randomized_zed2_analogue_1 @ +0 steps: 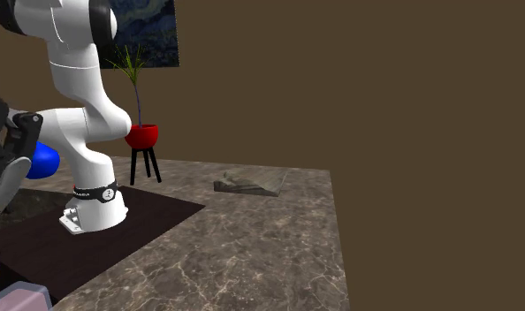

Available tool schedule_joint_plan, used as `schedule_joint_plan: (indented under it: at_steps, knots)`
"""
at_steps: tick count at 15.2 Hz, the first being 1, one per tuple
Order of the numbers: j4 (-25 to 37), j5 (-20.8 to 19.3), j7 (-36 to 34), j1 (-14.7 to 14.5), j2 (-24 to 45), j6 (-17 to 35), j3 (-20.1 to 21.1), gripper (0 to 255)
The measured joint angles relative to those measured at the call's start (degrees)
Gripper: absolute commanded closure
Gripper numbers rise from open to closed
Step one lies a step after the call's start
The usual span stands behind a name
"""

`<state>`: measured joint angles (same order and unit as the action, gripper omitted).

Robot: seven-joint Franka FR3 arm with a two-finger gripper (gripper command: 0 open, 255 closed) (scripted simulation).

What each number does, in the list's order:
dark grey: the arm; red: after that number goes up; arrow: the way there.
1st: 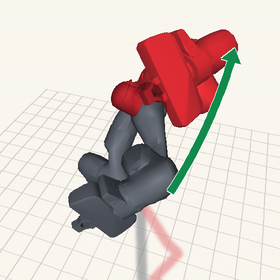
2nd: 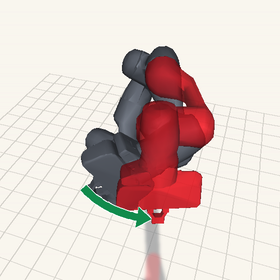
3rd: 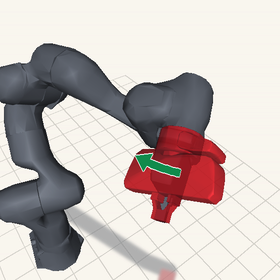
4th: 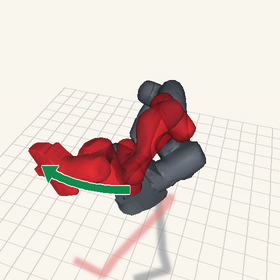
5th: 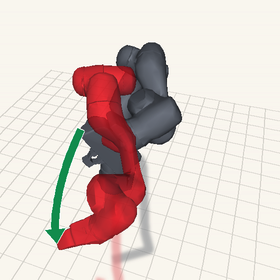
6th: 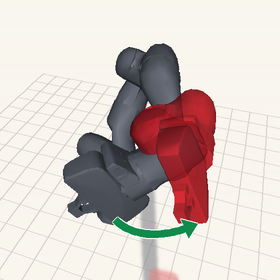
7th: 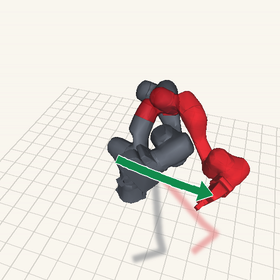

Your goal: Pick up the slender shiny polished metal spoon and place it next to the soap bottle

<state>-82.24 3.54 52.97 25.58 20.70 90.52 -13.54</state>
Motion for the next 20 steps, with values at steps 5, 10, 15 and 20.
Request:
schedule_joint_plan:
  at_steps: [5,10,15,20]
  knots:
    - [2.95,0.44,2.63,2.07,3.28,0.23,-0.68,255]
    - [-0.34,0.53,2.8,2.02,3.58,3.8,-0.63,255]
    - [-3.45,0.69,2.86,1.92,4.14,7.45,-0.52,255]
    - [-5.83,0.93,2.79,1.78,5.03,10.7,-0.34,255]
